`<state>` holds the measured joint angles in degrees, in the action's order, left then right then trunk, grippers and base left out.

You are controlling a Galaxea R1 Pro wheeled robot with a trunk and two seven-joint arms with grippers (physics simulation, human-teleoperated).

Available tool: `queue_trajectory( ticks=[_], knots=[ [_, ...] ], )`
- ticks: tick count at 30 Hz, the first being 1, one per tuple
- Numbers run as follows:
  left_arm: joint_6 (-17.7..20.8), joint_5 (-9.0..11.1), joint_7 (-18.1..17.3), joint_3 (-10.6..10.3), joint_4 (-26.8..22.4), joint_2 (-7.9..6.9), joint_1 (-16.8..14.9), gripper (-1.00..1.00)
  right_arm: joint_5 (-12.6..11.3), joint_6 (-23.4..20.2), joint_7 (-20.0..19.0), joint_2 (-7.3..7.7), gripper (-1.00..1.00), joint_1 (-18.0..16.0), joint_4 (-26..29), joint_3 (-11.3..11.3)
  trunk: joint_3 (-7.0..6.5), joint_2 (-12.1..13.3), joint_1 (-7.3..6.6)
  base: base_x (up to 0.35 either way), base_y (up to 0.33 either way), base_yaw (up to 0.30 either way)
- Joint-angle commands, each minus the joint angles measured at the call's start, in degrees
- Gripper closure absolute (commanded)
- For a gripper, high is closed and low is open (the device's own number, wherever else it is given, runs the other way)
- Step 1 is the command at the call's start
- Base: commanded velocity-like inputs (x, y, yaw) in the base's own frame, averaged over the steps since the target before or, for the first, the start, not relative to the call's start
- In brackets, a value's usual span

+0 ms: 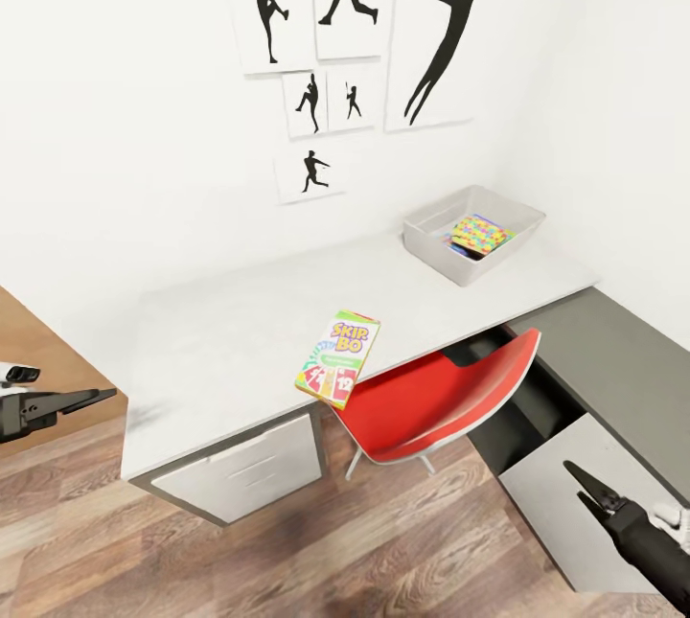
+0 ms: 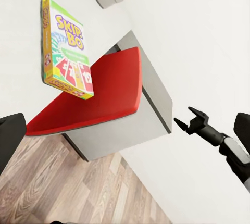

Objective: Put all the toys in the child's room - the three board games (two on the bed and one on the table), the two jigsaw puzzles on the table, and the tennis ball on the table - inside the toy box on the table in the child's room.

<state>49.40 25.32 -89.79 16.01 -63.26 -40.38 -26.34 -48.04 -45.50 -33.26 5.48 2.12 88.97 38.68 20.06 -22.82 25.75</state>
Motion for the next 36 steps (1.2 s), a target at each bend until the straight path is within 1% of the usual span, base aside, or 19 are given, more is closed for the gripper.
queue_trajectory(
  ticks=[1, 4, 11, 17, 19, 28, 36],
  knots=[
    [0.61, -0.01, -0.21, -0.02, -0.01, -0.03, -0.01, -1.00, 0.24, 0.99, -0.08, -0.23, -1.00, -0.01, -0.31, -0.56, 0.08, -0.10, 0.03, -0.002, -0.004, 0.000],
    [0.61, -0.01, -0.21, -0.02, -0.02, -0.02, 0.02, -1.00, 0.59, 3.14, -0.08, -0.43, -1.00, -0.01, -0.83, -1.22, 0.08, -0.10, 0.03, -0.001, -0.002, 0.000],
    [0.61, -0.01, -0.21, -0.02, -0.02, -0.03, -0.02, -1.00, 1.22, 4.48, 0.19, -0.54, -1.00, -0.01, -1.41, -2.22, 0.08, -0.10, 0.03, 0.000, 0.000, 0.000],
    [0.61, -0.07, -0.21, -0.08, 0.06, -0.01, -0.03, -1.00, 2.05, 4.95, 0.66, -0.55, -1.00, -0.01, -1.91, -4.61, 0.07, -0.10, 0.03, 0.000, 0.000, 0.000],
    [0.61, -0.08, -0.21, -0.13, 0.12, 0.00, -0.02, -1.00, 3.05, 5.13, 0.83, -0.59, -1.00, -0.01, -1.99, -5.50, -0.03, -0.10, 0.03, 0.000, 0.000, 0.000],
    [0.61, -0.09, -0.21, -0.22, 0.18, 0.03, 0.03, -1.00, 6.70, 5.23, 0.85, -0.64, -1.00, -0.01, -2.04, -6.01, -0.77, -0.10, 0.03, 0.000, 0.000, 0.000],
    [0.61, -0.09, -0.21, -0.27, 0.28, 0.04, 0.10, -1.00, 7.34, 5.91, 0.69, -0.57, -1.00, -0.01, -2.11, -5.85, -1.47, -0.10, 0.03, 0.000, 0.000, 0.000]
  ],
)
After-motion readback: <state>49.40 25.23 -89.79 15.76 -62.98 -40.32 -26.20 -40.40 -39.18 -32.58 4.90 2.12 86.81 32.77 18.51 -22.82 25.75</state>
